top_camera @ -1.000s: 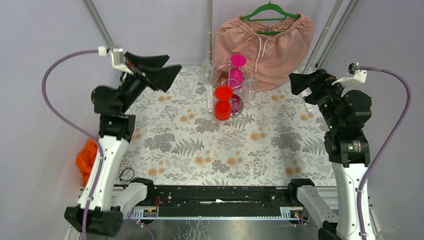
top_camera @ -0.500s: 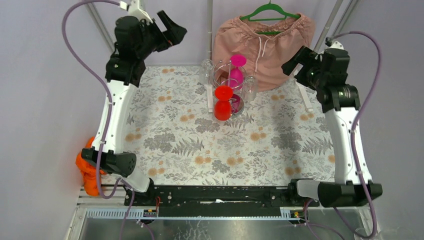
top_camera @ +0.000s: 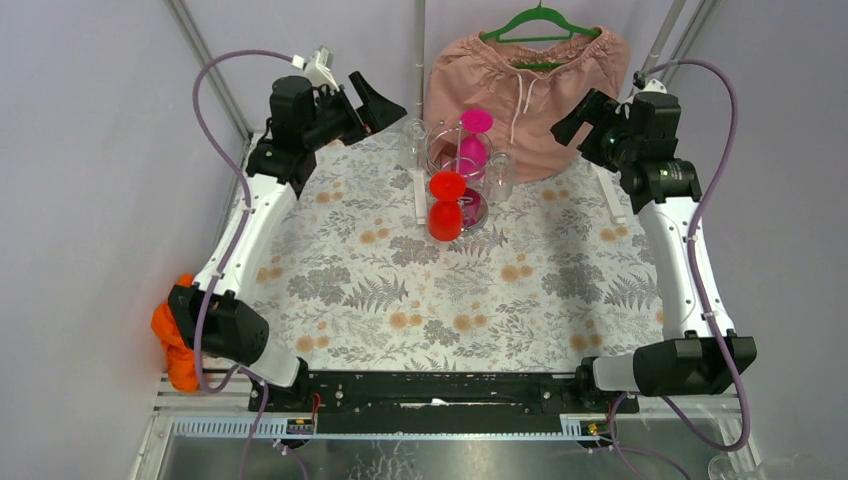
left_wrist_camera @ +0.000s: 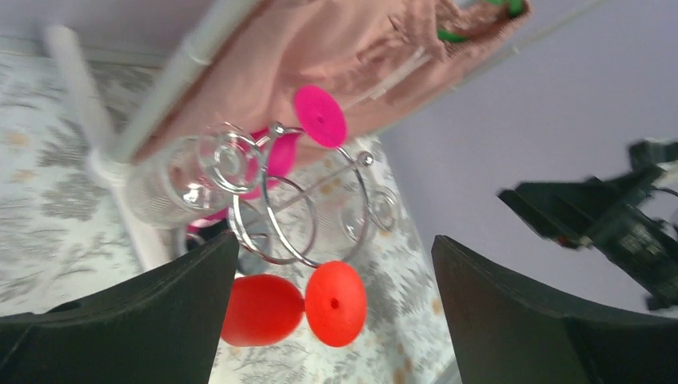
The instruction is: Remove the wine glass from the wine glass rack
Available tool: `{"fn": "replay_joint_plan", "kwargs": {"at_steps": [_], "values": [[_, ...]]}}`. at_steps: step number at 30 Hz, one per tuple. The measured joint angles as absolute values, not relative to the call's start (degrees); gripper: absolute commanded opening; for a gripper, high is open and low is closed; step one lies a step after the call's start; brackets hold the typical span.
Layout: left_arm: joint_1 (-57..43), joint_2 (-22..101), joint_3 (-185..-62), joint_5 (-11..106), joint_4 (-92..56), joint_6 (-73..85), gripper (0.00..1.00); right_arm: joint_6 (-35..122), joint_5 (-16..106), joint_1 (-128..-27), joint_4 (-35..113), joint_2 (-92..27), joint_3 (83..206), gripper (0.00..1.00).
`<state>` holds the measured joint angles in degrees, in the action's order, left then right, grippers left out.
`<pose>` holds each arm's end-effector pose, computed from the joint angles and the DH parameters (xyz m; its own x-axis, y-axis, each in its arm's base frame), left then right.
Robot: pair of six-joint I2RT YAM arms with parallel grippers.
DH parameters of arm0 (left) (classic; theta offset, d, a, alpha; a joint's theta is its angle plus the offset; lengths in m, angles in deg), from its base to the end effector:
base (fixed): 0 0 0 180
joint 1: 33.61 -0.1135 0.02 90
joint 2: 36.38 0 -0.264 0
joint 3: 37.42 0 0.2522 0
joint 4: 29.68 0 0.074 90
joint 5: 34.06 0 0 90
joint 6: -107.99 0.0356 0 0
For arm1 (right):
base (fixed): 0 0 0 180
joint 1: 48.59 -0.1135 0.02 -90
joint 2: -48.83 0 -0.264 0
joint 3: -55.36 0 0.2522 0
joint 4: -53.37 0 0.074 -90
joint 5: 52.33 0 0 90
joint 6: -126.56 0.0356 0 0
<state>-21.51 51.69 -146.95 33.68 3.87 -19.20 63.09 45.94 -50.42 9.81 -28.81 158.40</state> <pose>0.3398 -0.0866 0.4472 -0.4993 -0.4651 -0.7310 0.3193 0.6856 -0.6543 0.2948 0.0145 0.4455 -0.3538 0.4309 -0.8301 -0.0114 0.8855 0.4645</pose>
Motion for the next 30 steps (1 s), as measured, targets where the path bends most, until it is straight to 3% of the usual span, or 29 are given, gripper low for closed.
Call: {"fn": "replay_joint_plan", "kwargs": {"at_steps": [6,10,15,23,30], "values": [[-26.73,54.2,-133.05,18.47,-15.91,-32.65,0.99,66.5,50.27,-50.42,19.64,-27.85,148.41,0.95],[-29.01,58.57,-132.11,13.57,-21.11,-36.93,0.98,70.17,55.36,-50.42,24.06,-29.38,145.26,0.87],[-29.01,57.0,-130.71,11.58,-22.58,-37.39,0.99,71.52,57.77,-52.34,28.1,-33.21,147.45,0.89],[-28.0,48.32,-130.6,22.95,-13.35,-28.21,0.98,58.58,45.99,-68.36,13.65,-51.33,182.4,0.89],[-24.22,46.77,-135.8,42.49,-0.52,-18.35,0.98,52.83,36.96,-75.16,7.62,-56.51,188.82,0.86]]}}
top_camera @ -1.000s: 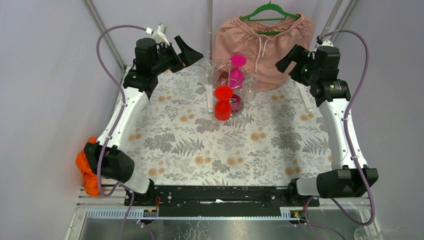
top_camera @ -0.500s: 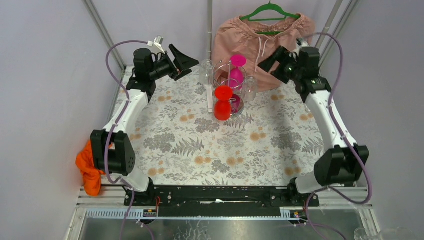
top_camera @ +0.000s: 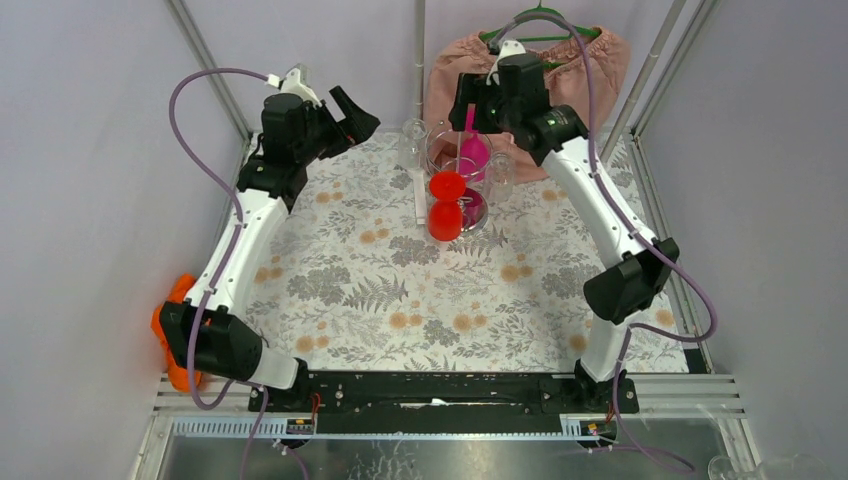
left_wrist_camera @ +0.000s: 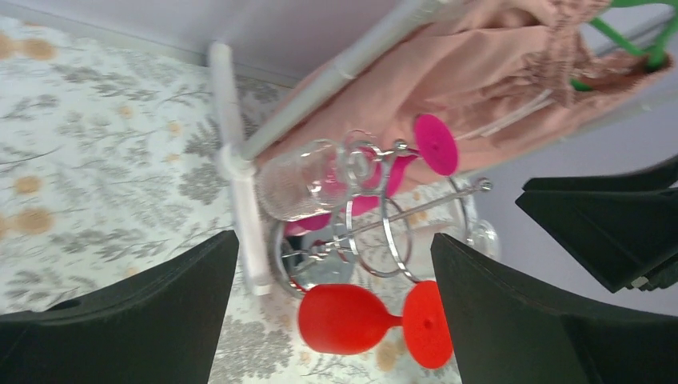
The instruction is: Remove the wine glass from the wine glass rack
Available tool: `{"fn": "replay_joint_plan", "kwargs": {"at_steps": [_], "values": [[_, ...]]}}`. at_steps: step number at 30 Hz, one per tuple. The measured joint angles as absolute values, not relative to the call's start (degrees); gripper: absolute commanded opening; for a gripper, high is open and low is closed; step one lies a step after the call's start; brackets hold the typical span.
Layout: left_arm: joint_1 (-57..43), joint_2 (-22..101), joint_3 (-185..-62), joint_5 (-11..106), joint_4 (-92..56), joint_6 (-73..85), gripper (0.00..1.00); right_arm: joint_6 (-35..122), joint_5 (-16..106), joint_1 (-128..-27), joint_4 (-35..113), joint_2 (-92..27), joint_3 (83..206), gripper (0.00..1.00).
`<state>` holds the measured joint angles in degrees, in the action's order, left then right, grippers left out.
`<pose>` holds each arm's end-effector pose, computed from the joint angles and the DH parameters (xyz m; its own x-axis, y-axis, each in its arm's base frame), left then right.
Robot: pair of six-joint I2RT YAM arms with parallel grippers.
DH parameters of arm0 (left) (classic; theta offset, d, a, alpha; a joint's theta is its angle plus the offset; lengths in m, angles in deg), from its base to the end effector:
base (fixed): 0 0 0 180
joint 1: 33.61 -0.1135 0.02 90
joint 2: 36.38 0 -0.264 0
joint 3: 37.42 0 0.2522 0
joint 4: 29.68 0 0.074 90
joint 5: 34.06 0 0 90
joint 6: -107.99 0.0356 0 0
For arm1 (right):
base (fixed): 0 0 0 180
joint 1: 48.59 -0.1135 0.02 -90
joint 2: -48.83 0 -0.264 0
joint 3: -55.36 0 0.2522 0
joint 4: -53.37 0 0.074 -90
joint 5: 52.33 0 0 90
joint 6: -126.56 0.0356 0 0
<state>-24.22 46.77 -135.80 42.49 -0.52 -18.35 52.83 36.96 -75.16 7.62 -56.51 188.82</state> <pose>0.3314 -0.0632 0.4157 -0.4173 -0.5151 -0.7486 0.1665 0.7665 -0.6203 0.3729 0.1860 0.4538 -0.3824 0.1220 -0.9159 -0.3433 0.9015 0.2634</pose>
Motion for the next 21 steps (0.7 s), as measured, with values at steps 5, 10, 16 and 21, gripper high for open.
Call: {"fn": "replay_joint_plan", "kwargs": {"at_steps": [5,10,16,21], "values": [[-24.05,45.63,-135.8,48.15,3.19,-15.9,0.99,51.3,33.53,-76.4,5.76,-59.59,188.82,0.86],[-24.07,45.39,-135.8,50.38,4.76,-15.16,0.99,50.71,32.33,-76.88,5.63,-61.25,188.82,0.78],[-24.07,45.42,-135.8,50.64,4.96,-14.96,0.99,50.74,32.33,-77.39,6.42,-64.16,190.53,0.68],[-24.07,45.42,-135.78,51.27,4.96,-14.74,0.99,50.71,32.33,-77.63,6.66,-67.19,192.65,0.59]]}}
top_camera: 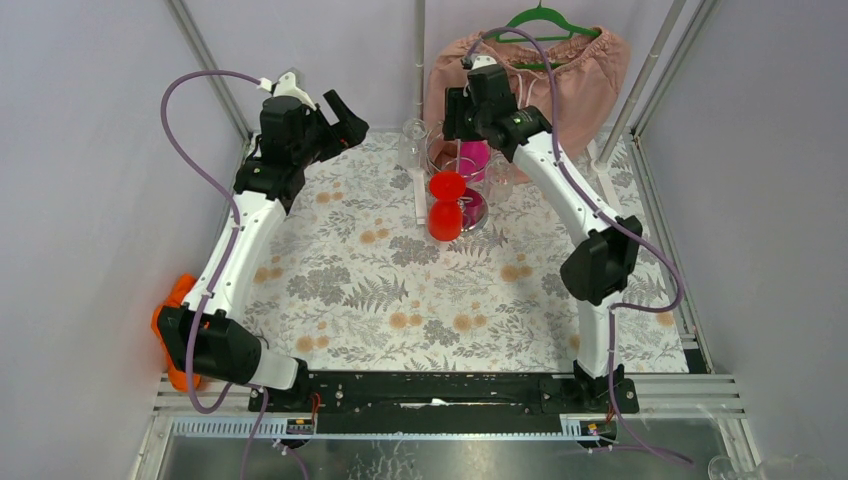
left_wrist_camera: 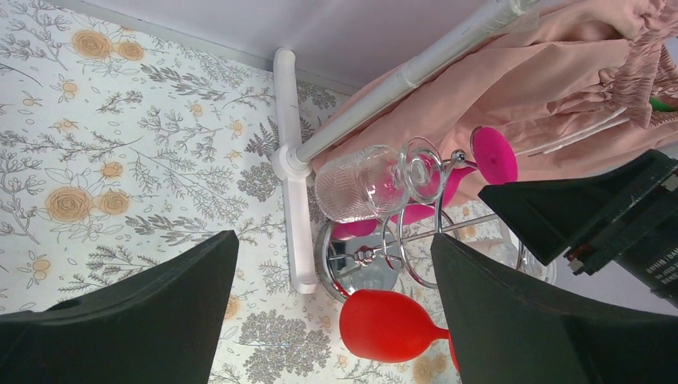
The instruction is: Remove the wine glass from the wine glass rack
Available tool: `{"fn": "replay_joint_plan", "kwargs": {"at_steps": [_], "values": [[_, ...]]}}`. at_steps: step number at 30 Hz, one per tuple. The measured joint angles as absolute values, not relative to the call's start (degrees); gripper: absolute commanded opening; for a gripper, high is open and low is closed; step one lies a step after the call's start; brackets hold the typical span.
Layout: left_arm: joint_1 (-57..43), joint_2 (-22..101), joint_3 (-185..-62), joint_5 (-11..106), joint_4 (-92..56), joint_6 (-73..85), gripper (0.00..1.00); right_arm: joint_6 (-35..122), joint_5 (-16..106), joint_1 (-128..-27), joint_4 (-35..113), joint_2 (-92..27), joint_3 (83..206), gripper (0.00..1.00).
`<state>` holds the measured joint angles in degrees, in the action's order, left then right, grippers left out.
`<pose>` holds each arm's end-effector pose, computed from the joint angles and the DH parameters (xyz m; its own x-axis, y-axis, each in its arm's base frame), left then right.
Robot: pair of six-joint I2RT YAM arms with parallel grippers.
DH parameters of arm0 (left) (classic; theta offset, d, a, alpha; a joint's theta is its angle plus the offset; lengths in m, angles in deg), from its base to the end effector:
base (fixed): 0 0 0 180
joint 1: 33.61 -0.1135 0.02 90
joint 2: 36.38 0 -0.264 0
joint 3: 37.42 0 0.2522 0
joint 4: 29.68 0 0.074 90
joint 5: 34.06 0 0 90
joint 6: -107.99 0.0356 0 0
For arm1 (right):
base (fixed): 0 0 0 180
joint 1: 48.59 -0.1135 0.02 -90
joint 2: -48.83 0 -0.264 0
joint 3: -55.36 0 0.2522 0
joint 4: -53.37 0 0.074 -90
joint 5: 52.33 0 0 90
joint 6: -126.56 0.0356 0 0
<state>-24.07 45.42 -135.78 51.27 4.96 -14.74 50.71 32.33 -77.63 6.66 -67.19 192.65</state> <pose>0.3231 -0.0572 0.4127 -0.3880 -0.4812 -0.7860 0.0377 0.8439 -0.5352 0.4122 0.2251 0.3952 -0.4644 0.0206 -0.8854 -0.3056 0.9346 0.1820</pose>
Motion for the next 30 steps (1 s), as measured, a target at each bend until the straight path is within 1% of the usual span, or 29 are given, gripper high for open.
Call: {"fn": "replay_joint_plan", "kwargs": {"at_steps": [2,6,8,10,11,15,17,18,20,24,30], "values": [[-24.07,45.42,-135.78,51.45,4.98,-14.64,0.99,50.67,32.26,-77.71,6.7,-68.53,193.96,0.55],[-24.07,45.42,-135.78,51.47,4.98,-14.48,0.99,50.1,31.32,-78.22,6.66,-69.21,194.15,0.53],[-24.07,45.42,-135.78,51.49,4.98,-14.42,0.99,49.69,30.62,-78.68,6.68,-69.21,194.2,0.45],[-24.07,45.42,-135.78,51.47,4.98,-14.42,0.99,49.14,29.77,-79.16,6.68,-69.21,194.2,0.31],[-24.07,45.42,-135.74,51.47,4.98,-14.42,0.99,48.88,29.29,-79.44,6.66,-69.21,194.2,0.27],[-24.07,45.68,-135.52,51.45,4.96,-14.42,0.98,47.74,26.58,-79.88,6.42,-69.21,194.2,0.23],[-24.07,45.83,-135.43,51.43,4.96,-14.42,0.97,47.3,25.64,-79.97,6.27,-69.21,194.2,0.2],[-24.07,45.9,-135.35,51.43,4.96,-14.42,0.96,47.04,24.98,-80.08,6.18,-69.21,194.2,0.15],[-24.07,45.98,-135.24,51.43,4.98,-14.42,0.95,46.65,24.06,-80.4,6.13,-69.21,194.2,0.01],[-24.07,45.98,-135.13,51.4,4.96,-14.44,0.93,46.32,22.23,-80.97,6.02,-69.21,194.2,0.0],[-24.07,45.98,-134.84,51.38,4.96,-14.44,0.93,45.93,19.8,-81.63,6.29,-69.1,193.8,0.0]]}}
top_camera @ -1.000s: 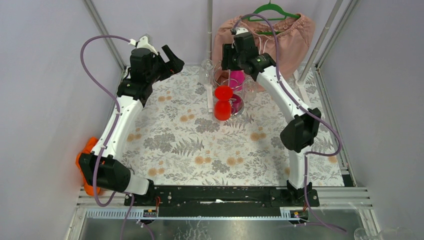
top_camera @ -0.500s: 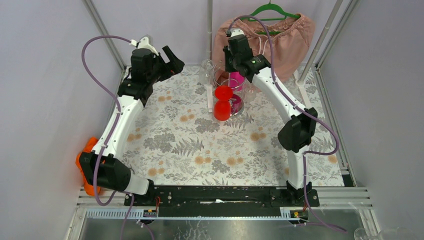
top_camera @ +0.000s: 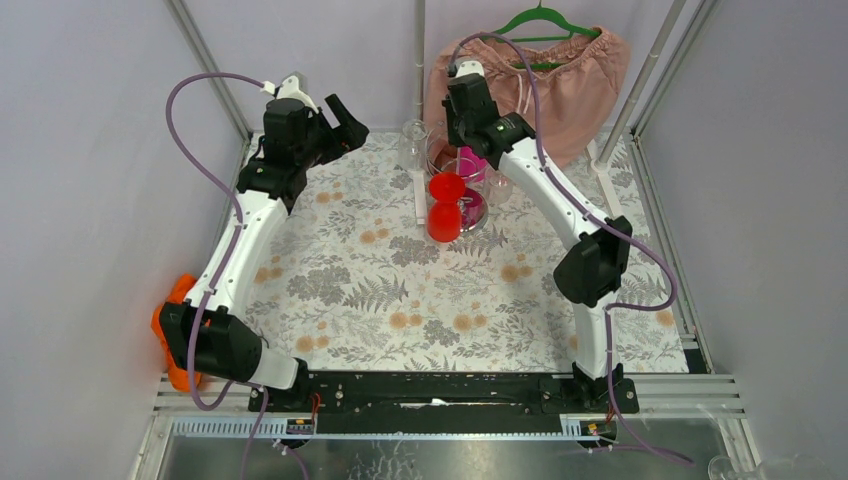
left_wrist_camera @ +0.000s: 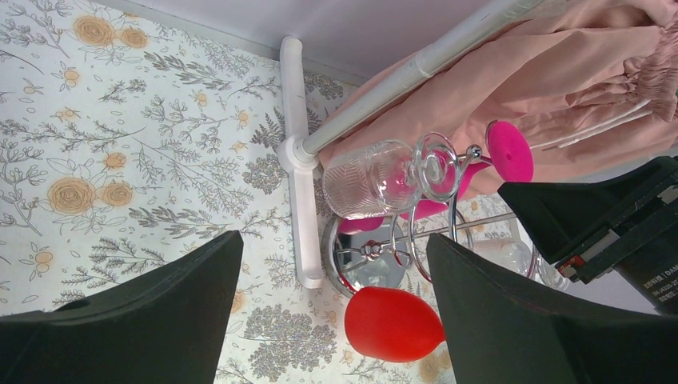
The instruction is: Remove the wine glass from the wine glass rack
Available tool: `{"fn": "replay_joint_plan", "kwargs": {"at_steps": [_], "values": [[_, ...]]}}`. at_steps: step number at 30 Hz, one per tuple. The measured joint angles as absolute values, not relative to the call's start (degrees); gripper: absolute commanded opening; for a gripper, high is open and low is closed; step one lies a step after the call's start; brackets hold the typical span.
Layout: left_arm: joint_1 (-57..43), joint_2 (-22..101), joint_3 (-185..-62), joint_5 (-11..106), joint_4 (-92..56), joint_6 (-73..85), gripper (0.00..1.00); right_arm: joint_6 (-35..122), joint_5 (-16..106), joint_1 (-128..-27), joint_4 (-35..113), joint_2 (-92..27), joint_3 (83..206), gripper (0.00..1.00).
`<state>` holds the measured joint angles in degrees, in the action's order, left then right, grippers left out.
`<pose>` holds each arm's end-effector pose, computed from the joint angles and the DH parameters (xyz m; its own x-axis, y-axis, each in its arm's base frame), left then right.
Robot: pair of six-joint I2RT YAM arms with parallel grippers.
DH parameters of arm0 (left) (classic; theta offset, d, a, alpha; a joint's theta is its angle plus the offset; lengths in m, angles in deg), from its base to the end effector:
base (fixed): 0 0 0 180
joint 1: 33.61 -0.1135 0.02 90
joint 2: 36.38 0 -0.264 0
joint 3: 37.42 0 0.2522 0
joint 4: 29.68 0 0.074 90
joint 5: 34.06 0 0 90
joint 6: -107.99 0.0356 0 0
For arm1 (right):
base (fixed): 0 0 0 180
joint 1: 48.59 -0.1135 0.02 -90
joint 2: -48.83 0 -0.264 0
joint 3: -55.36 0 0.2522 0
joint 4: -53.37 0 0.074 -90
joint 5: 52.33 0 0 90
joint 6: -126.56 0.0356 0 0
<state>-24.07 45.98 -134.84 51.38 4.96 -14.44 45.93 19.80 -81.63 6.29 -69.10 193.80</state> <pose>0.3265 -0.0577 0.4040 -0.4072 -0.4736 -0.7810 0.0246 0.8490 -0.5277 0.4053 0.2506 0.3869 -0.4170 -0.0864 -0.9048 -0.2240 0.9745 0.0102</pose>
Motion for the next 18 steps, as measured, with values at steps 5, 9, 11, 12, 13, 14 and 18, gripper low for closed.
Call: {"fn": "replay_joint_plan", "kwargs": {"at_steps": [5,9,11,12,13,14,18], "values": [[-24.07,45.98,-134.8,51.32,4.96,-14.44,0.92,45.23,17.09,-82.65,6.75,-67.85,192.01,0.0],[-24.05,45.96,-134.71,51.25,4.92,-14.46,0.92,44.9,15.65,-83.46,6.64,-65.93,189.7,0.0],[-23.96,45.92,-134.54,51.21,4.94,-14.46,0.92,44.88,15.43,-83.75,6.61,-64.57,188.12,0.0],[-23.94,45.92,-134.49,51.16,4.94,-14.46,0.92,44.88,15.23,-83.86,6.59,-64.05,187.58,0.0],[-23.89,45.92,-134.49,51.08,4.96,-14.46,0.92,44.88,15.1,-83.97,6.59,-63.5,186.9,0.0],[-23.87,45.92,-134.47,51.01,4.94,-14.46,0.92,44.88,14.82,-84.1,6.61,-62.8,186.07,0.0],[-23.5,45.77,-134.47,50.97,4.96,-14.46,0.92,44.88,14.6,-84.45,6.42,-60.79,183.9,0.0]]}}
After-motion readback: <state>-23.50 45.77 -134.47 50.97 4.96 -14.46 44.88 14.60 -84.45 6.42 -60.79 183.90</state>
